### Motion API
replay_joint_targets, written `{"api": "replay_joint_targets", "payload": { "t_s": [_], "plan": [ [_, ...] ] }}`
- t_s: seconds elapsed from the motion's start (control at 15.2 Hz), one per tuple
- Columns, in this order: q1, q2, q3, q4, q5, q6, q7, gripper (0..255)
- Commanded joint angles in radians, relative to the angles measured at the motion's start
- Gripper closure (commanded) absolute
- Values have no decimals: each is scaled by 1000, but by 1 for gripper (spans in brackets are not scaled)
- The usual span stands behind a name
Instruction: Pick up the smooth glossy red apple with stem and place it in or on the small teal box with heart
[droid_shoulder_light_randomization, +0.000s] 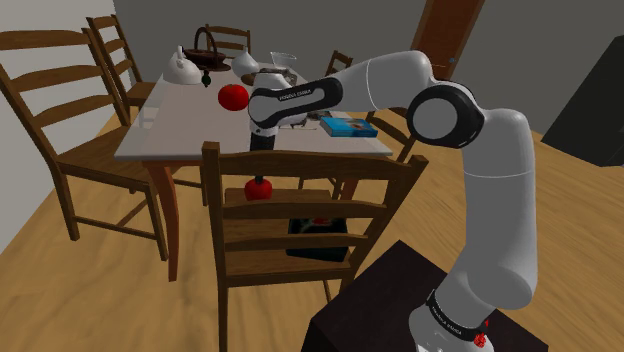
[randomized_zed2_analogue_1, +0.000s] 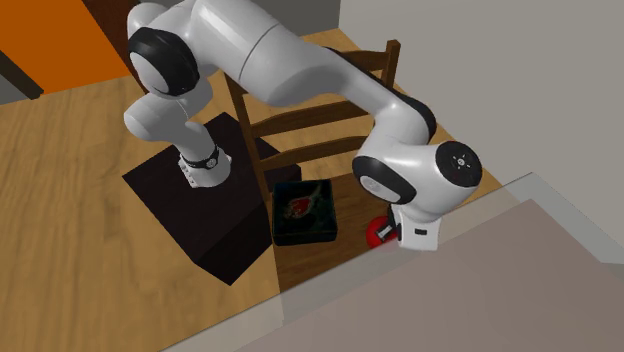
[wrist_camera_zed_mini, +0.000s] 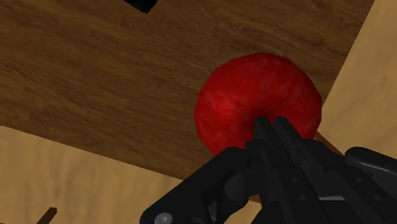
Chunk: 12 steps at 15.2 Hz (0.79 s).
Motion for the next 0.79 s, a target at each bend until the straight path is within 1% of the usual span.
{"api": "replay_joint_targets", "payload": {
  "t_s": [0.0,0.73],
  "plan": [
    [0,-10,-1,19,-1,-24,3,255],
    [-1,-48,0,110,-2,-153,13,255]
  ]
}}
